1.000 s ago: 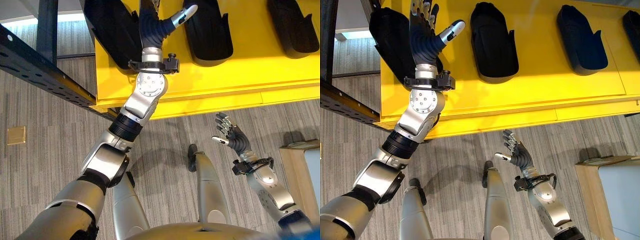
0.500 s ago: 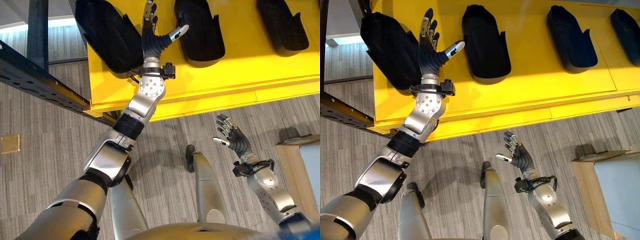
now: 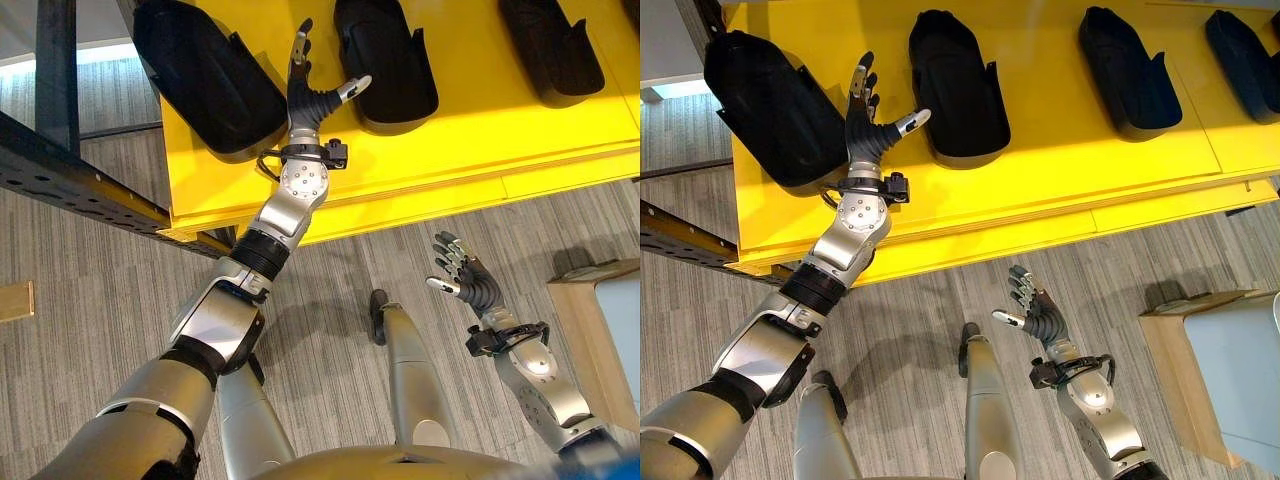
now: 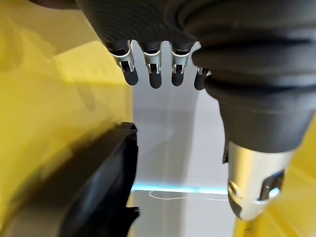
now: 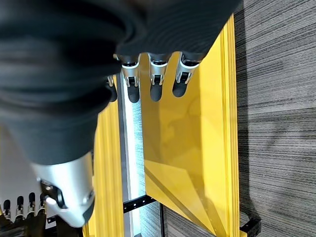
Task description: Move parts from the plastic box to the shelf.
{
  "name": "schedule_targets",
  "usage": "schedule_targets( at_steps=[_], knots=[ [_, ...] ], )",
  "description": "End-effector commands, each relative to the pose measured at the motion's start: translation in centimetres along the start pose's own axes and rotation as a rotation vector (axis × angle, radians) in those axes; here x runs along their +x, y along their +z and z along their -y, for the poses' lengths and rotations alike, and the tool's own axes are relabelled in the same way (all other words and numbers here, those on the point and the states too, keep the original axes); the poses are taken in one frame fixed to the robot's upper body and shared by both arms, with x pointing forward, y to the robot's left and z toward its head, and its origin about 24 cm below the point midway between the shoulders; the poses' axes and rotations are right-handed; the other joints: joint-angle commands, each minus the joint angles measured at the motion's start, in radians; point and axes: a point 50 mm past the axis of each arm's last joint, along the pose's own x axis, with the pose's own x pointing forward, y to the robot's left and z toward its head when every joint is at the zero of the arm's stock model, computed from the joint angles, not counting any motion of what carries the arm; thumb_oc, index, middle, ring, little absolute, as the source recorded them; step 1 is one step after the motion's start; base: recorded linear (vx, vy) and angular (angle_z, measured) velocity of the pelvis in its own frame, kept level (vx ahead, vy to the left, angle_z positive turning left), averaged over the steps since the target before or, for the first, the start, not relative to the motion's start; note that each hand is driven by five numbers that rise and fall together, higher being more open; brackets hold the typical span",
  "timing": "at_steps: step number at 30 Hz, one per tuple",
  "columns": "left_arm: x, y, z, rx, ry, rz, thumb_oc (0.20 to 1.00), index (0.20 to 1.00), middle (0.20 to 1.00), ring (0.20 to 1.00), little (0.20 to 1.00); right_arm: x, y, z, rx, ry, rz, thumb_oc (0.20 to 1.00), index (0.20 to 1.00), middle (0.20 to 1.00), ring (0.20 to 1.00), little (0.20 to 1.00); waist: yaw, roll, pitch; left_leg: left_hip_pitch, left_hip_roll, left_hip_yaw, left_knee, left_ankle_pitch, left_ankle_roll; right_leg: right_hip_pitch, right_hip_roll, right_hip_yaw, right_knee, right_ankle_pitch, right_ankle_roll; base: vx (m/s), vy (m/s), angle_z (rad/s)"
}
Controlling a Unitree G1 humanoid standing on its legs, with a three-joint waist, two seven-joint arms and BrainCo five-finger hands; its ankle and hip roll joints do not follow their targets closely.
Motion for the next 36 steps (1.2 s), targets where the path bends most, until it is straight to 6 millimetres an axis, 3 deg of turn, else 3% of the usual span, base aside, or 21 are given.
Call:
schedule_targets(
  at_steps=[1,9,13,15,26,36],
  knots=[
    [1.0,2.3,1.5,0.014,-0.046,0.103,1.0,1.0,1.0,1.0,1.0,-0.3,1.8,0.4,-0.021,0.033,0.08,1.0,1.0,1.0,1.0,1.0,-0.003,0.026,-0.008,-0.086,-0.015,0.012,-0.04,0.089,0.053,0.014,0.012,-0.015,0.008,-0.015,-0.034,0.0,0.0,0.0],
    [0.5,0.2,0.8,0.033,-0.01,0.022,1.0,1.0,1.0,1.0,1.0,-0.3,1.7,0.2,-0.019,0.039,0.077,1.0,1.0,1.0,1.0,1.0,-0.002,0.024,-0.002,-0.099,-0.013,0.014,-0.029,0.087,0.055,0.006,0.013,-0.013,0.013,-0.016,-0.037,0.0,0.0,0.0],
    [0.5,0.2,0.8,0.033,-0.01,0.022,1.0,1.0,1.0,1.0,1.0,-0.3,1.7,0.2,-0.019,0.039,0.077,1.0,1.0,1.0,1.0,1.0,-0.002,0.024,-0.002,-0.099,-0.013,0.014,-0.029,0.087,0.055,0.006,0.013,-0.013,0.013,-0.016,-0.037,0.0,0.0,0.0],
    [0.1,-1.0,-0.2,0.023,0.024,-0.025,1.0,1.0,1.0,1.0,1.0,-0.2,1.7,0.1,-0.016,0.034,0.08,1.0,1.0,1.0,1.0,1.0,-0.001,0.023,0.004,-0.103,-0.013,0.016,-0.023,0.085,0.056,0.001,0.01,-0.014,0.019,-0.016,-0.036,0.0,0.0,0.0],
    [-1.6,-3.3,-0.9,0.022,0.037,-0.103,1.0,1.0,1.0,1.0,1.0,0.2,1.7,-0.2,-0.005,0.039,0.081,1.0,1.0,1.0,1.0,1.0,0.012,0.02,0.012,-0.112,-0.019,0.014,-0.011,0.082,0.06,-0.001,0.008,-0.01,0.026,-0.016,-0.038,0.0,0.0,0.0],
    [-2.3,-4.0,-1.7,0.002,0.058,-0.127,1.0,1.0,1.0,1.0,1.0,0.3,1.6,-0.3,-0.002,0.036,0.077,1.0,1.0,1.0,1.0,1.0,0.02,0.02,0.02,-0.112,-0.021,0.017,-0.006,0.081,0.063,-0.002,0.005,-0.009,0.028,-0.013,-0.039,0.0,0.0,0.0]
  ],
)
